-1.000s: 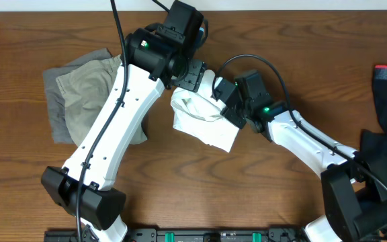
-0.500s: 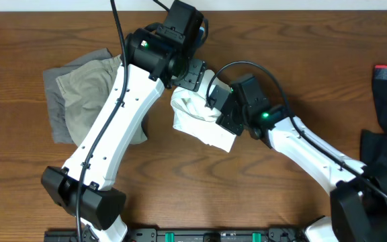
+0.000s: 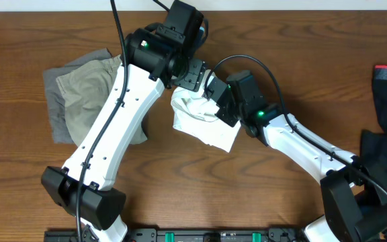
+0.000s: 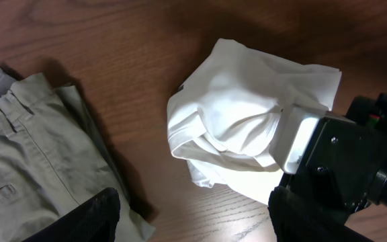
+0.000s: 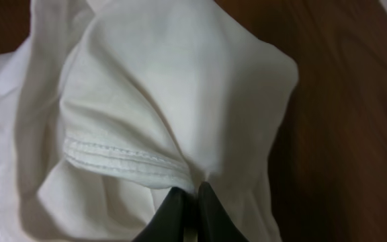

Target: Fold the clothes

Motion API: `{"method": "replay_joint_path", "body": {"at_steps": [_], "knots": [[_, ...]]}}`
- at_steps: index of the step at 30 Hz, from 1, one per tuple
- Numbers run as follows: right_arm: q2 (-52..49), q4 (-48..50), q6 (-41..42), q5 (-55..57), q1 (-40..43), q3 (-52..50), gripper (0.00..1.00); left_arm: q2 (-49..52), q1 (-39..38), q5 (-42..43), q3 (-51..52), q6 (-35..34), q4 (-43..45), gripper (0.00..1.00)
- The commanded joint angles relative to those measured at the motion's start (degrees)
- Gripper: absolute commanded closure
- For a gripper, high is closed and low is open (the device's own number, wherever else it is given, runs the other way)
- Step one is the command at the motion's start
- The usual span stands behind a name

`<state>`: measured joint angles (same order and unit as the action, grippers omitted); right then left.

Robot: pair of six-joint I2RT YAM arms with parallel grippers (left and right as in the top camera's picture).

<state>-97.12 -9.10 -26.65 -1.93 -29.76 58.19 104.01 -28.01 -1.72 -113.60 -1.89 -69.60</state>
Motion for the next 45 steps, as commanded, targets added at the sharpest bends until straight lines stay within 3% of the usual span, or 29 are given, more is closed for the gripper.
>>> {"method": "replay_joint_path", "body": {"at_steps": [1,9,14,19,21,24,26,30,37,41,45], "knots": [[-0.28,0.98,3.43,7.58,1.14,0.52,0.98,0.13,0.20,-0.42,-0.31,-0.33,-0.20,0.28],[-0.28,3.96,11.96,16.61,7.45,0.52,0.92,0.13,0.20,-0.42,-0.31,-0.33,-0.20,0.27],[-0.31,3.96,19.23,16.37,12.07,0.52,0.91,0.13,0.20,-0.39,-0.26,-0.33,-0.22,0.27],[-0.31,3.87,19.78,10.47,14.53,0.52,0.90,0.15,0.20,-0.39,-0.26,-0.33,-0.22,0.27],[-0.22,3.21,18.88,4.55,14.43,0.52,0.82,0.15,0.20,-0.39,-0.26,-0.33,-0.22,0.27],[0.11,0.15,11.65,-8.11,13.25,0.52,0.58,0.15,0.20,-0.39,-0.24,-0.31,-0.31,0.27],[0.63,-2.84,10.93,-12.85,11.85,0.52,0.53,0.15,0.20,-0.42,-0.24,-0.31,-0.61,0.27],[1.31,-7.85,12.48,-13.75,8.98,0.52,0.50,0.15,0.20,-0.42,-0.24,-0.31,-0.96,0.27],[1.62,-11.21,26.51,-8.04,8.00,0.52,0.57,0.15,0.20,-0.42,-0.24,-0.33,-0.85,0.27],[3.74,-9.03,27.04,-1.03,9.64,0.55,0.54,0.15,0.20,-0.42,-0.24,-0.31,-0.83,0.27],[8.68,-9.05,26.38,-6.73,11.87,0.74,0.48,0.15,0.20,-0.42,-0.24,-0.31,-0.83,0.27]]}}
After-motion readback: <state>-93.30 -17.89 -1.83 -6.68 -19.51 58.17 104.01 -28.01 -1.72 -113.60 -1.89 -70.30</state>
